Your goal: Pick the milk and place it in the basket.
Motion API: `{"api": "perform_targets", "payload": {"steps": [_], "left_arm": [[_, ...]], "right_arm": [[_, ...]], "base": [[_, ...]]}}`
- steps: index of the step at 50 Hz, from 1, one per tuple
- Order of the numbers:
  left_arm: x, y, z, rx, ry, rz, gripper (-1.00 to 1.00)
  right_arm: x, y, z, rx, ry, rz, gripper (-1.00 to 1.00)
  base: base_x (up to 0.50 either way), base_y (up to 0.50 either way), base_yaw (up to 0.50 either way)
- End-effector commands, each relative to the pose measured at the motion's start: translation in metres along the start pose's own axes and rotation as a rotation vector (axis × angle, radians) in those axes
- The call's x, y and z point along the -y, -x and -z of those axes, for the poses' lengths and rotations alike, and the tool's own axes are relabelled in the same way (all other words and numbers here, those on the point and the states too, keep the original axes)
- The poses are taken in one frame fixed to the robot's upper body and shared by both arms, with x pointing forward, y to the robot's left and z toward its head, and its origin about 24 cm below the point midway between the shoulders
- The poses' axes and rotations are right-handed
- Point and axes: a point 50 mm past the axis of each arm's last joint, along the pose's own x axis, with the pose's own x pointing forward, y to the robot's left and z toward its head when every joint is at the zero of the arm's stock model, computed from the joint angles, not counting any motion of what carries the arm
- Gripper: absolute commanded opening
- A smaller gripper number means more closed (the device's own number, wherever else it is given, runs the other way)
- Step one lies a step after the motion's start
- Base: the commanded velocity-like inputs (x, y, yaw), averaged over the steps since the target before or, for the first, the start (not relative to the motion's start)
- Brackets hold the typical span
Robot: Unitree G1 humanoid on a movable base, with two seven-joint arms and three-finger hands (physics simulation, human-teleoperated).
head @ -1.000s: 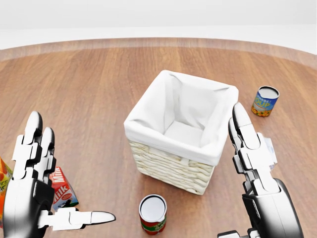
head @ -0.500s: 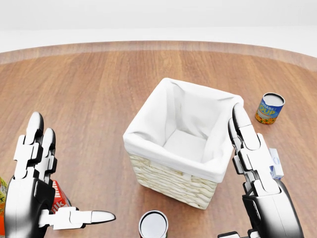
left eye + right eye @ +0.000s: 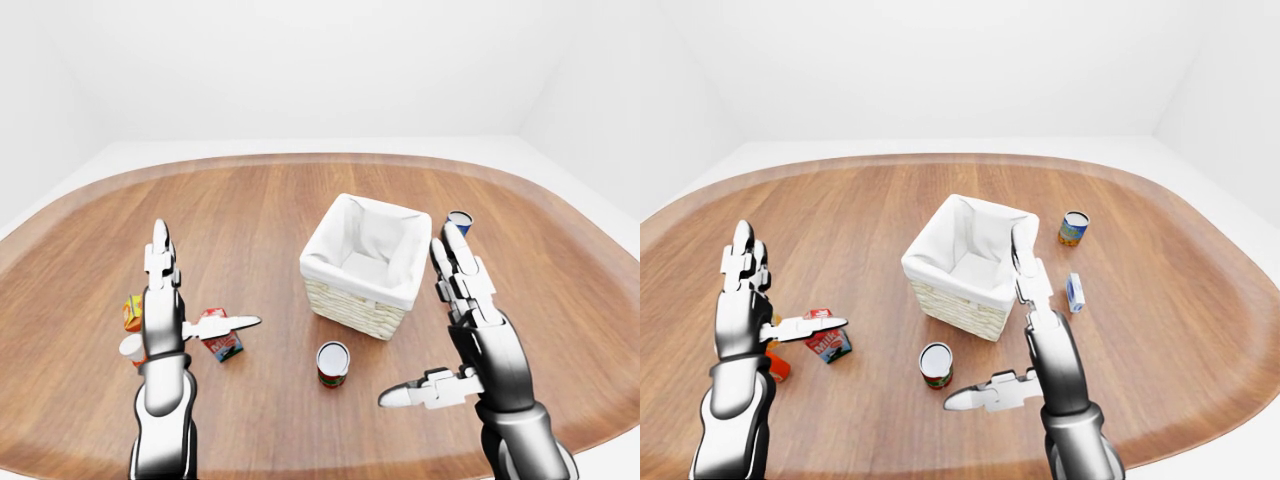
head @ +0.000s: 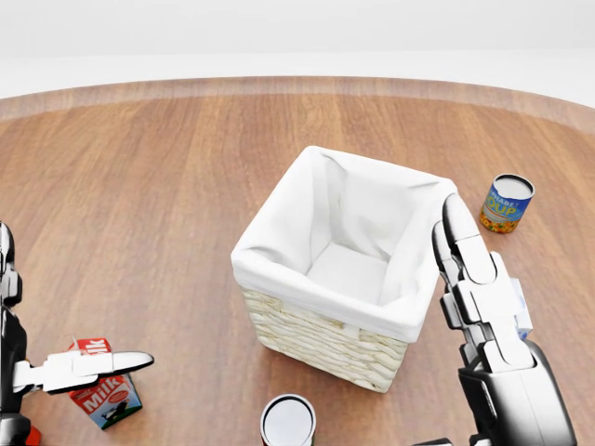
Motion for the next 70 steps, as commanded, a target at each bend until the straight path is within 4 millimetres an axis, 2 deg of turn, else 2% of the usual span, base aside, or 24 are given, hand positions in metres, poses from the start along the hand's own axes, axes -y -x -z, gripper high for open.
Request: {"api": "perform_targets", "payload": {"steps": [1, 10, 27, 51, 59, 70], "left_arm": [[-0.025, -0.018, 0.022, -0.063, -0.184, -0.085, 1.0], [-0.036, -0.021, 0.044, -0.14, -0.328, -0.122, 1.0], [-0.027, -0.011, 0.075, -0.275, -0.325, -0.055, 1.0], [-0.023, -0.003, 0.092, -0.352, -0.314, -0.034, 1.0], [-0.019, 0.002, 0.107, -0.416, -0.341, -0.029, 1.0], [-0.014, 0.006, 0.118, -0.461, -0.356, -0.014, 1.0]], "right_arm": [[0.001, 0.0, -0.002, 0.009, -0.007, 0.003, 1.0], [0.0, 0.0, -0.003, 0.012, -0.007, -0.001, 1.0], [0.002, 0.0, -0.007, 0.031, -0.009, 0.006, 1.0], [0.003, 0.0, -0.006, 0.024, -0.009, 0.01, 1.0], [0.002, 0.0, -0.004, 0.02, -0.009, 0.009, 1.0], [0.002, 0.0, -0.004, 0.019, -0.01, 0.009, 1.0]], "base": [[0.0, 0.0, 0.0], [0.0, 0.0, 0.0], [0.0, 0.0, 0.0], [0.0, 0.0, 0.0], [0.0, 0.0, 0.0], [0.0, 0.0, 0.0]]}}
